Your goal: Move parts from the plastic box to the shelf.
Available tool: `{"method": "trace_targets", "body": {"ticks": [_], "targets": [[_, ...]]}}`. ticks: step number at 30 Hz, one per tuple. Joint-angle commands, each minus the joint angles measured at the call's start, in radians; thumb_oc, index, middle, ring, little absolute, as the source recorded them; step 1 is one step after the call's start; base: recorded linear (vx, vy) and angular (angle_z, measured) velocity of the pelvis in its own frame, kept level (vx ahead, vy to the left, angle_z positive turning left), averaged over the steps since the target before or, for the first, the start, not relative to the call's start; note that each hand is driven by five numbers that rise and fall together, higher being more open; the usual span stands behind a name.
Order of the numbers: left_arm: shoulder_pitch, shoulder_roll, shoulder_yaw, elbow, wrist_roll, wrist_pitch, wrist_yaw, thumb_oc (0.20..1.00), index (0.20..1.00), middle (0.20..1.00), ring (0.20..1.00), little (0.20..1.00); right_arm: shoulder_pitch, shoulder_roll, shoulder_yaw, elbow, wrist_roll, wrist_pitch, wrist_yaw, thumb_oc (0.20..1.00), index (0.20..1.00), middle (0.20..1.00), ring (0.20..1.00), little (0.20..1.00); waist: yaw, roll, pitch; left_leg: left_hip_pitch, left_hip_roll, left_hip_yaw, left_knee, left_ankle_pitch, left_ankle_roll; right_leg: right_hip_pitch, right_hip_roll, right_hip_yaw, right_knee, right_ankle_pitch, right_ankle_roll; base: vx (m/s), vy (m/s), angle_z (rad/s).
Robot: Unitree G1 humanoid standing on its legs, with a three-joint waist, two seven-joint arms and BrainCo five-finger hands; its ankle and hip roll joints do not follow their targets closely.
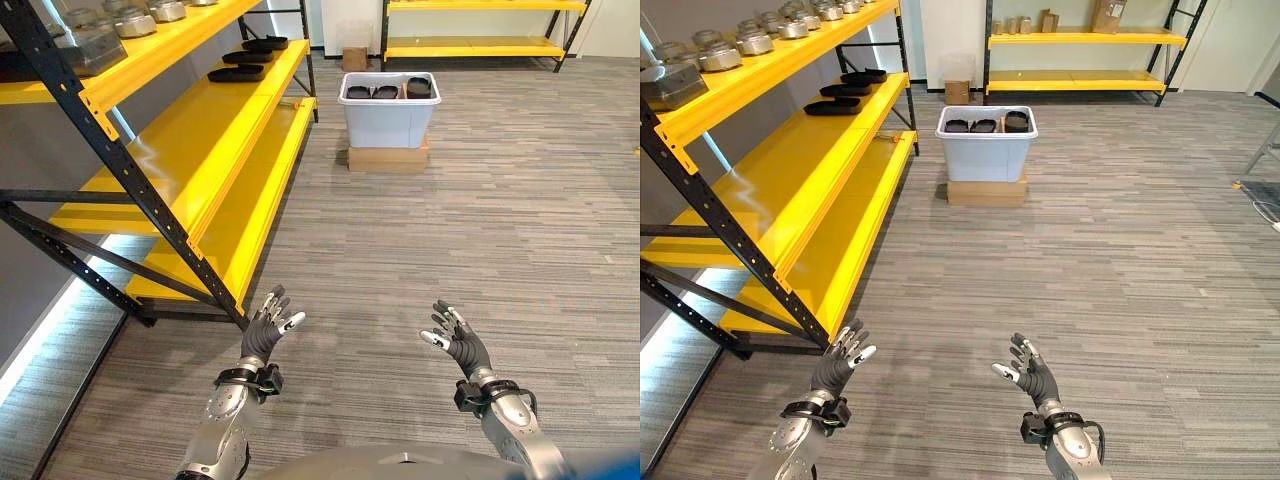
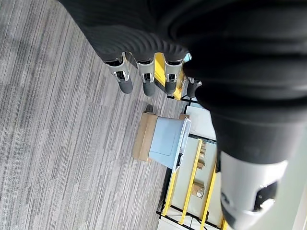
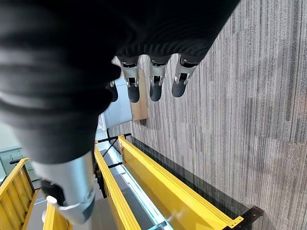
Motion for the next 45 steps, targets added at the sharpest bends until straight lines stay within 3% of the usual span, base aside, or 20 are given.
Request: {"method": "trace_targets", "body": {"ticks": [1,29,33,45], "targets": [[-0.024,0.017,0.015,-0.017,-0.004,-0.045,-0.016,1.000,1.000,1.000,1.000,1.000,-0.029,0.009,0.008,-0.037,0.025,-0.048,0.011,1.000,1.000,1.000,1.000,1.000,-0.011,-0.044,-0.021,0.014,0.092,0.000,0.005,-0.024,-0.091,0.003,-0.104,-0.023,-0.066,0.101,0.110,0.00,0.000,0.00],[-0.027,0.017,0.014,-0.004,0.020,-0.041,0.001,1.000,1.000,1.000,1.000,1.000,-0.039,0.022,0.017,0.002,0.044,-0.040,0.007,1.000,1.000,1.000,1.000,1.000,-0.009,-0.052,-0.022,0.012,0.086,-0.008,0.005,-0.027,-0.087,0.003,-0.108,-0.023,-0.069,0.108,0.112,0.00,0.000,0.00],[-0.024,0.016,0.019,-0.010,0.025,-0.045,0.000,1.000,1.000,1.000,1.000,1.000,-0.037,0.007,0.014,-0.022,-0.010,-0.044,0.003,1.000,1.000,1.000,1.000,1.000,-0.008,-0.053,-0.021,0.010,0.084,-0.009,0.005,-0.028,-0.085,0.002,-0.111,-0.021,-0.069,0.110,0.114,0.00,0.000,0.00],[-0.039,0.018,0.015,-0.016,0.021,-0.055,0.001,1.000,1.000,1.000,1.000,1.000,-0.050,0.015,0.015,-0.015,-0.015,-0.044,-0.006,1.000,1.000,1.000,1.000,1.000,-0.006,-0.054,-0.021,0.012,0.060,-0.018,0.005,-0.041,-0.063,-0.010,-0.133,-0.009,-0.045,0.110,0.125,0.00,0.038,0.00]]}}
